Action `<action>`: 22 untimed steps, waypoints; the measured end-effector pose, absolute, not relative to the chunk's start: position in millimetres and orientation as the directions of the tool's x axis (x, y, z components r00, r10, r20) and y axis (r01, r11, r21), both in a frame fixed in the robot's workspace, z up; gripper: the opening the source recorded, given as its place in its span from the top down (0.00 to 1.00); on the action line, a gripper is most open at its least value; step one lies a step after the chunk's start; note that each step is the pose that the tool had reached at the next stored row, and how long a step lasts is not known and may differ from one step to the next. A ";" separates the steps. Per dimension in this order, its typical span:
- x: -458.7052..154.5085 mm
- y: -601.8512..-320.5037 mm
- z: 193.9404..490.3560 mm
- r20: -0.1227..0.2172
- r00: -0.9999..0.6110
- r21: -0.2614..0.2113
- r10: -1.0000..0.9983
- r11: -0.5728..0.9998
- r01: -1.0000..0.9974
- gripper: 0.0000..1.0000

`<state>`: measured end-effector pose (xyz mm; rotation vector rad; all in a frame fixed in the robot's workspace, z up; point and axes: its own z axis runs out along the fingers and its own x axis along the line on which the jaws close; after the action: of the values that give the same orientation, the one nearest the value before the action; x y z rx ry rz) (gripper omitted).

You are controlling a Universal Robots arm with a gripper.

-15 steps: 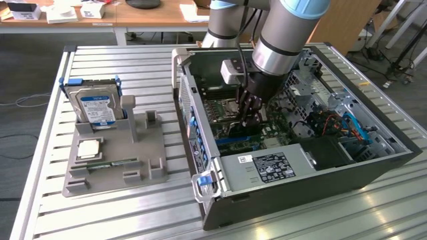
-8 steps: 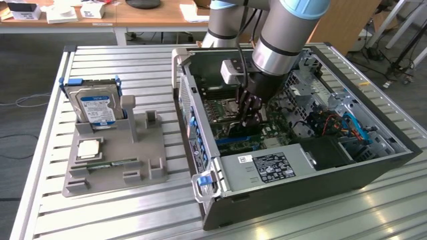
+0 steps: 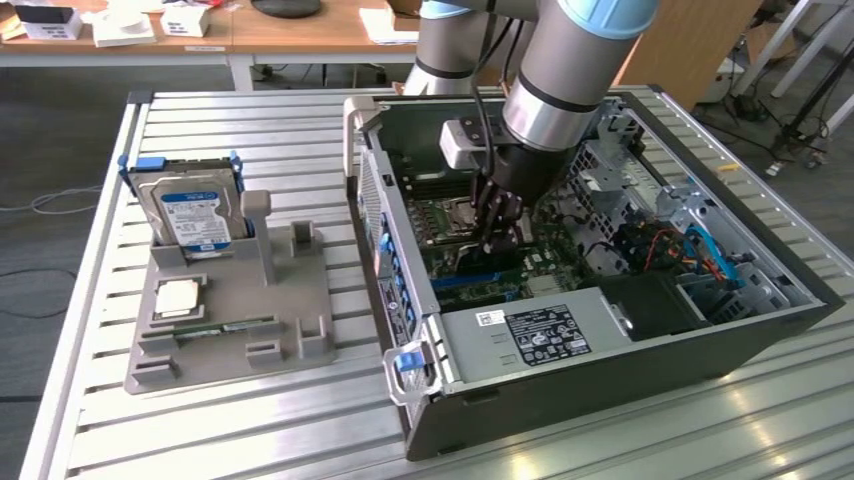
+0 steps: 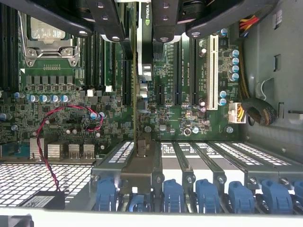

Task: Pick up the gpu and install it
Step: 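Insert the gpu into the slot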

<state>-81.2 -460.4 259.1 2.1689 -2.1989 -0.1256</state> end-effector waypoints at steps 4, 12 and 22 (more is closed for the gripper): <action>-81.2 -460.4 259.2 -0.021 -0.015 0.093 -1.000 0.013 -0.996 0.73; -81.0 -460.4 261.2 -0.021 -0.015 0.095 -1.000 0.013 -0.995 0.73; -78.3 -460.5 261.2 -0.021 -0.015 0.095 -1.000 0.013 -0.995 0.73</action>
<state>-78.3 -460.5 261.2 2.1679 -2.1980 -0.1277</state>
